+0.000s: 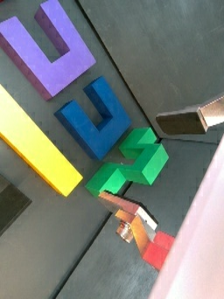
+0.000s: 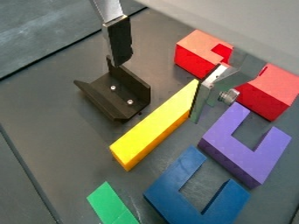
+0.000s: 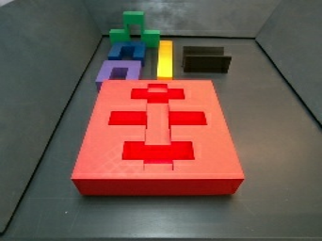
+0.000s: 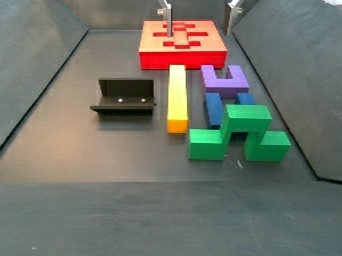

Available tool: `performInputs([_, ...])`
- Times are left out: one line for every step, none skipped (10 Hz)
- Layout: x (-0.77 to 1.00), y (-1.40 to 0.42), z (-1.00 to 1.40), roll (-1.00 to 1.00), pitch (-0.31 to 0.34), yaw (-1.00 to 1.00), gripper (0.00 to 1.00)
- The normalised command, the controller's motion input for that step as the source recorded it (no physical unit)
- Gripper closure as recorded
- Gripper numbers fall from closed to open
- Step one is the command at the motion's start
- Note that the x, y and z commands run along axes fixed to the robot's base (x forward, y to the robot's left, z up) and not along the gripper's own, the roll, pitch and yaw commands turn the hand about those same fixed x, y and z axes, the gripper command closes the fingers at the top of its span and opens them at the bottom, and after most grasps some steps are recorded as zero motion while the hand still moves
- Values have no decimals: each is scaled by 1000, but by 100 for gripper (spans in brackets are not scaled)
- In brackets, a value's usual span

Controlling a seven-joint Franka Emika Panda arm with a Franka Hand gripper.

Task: Pick up the purple object. Move up. Place the purple object on the fixture. Regrasp the purple object. Move to above the board. Insert the purple object.
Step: Pick up the purple object.

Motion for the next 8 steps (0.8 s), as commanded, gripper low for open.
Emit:
performInputs([0,0,-20,0,0,0,0])
performInputs([0,-37,0,1,0,0,0])
performInputs([174,-474,-89,106,0,49,0])
performInputs([354,-780,-260,129,0,74,0])
performInputs([209,-869,-374,101,-60,100,0])
performInputs([0,-894,-546,21,-179,237,0])
performInputs([0,-909,-669,13,-200,237,0])
performInputs([-69,-1000,-563,37,-187,163,0])
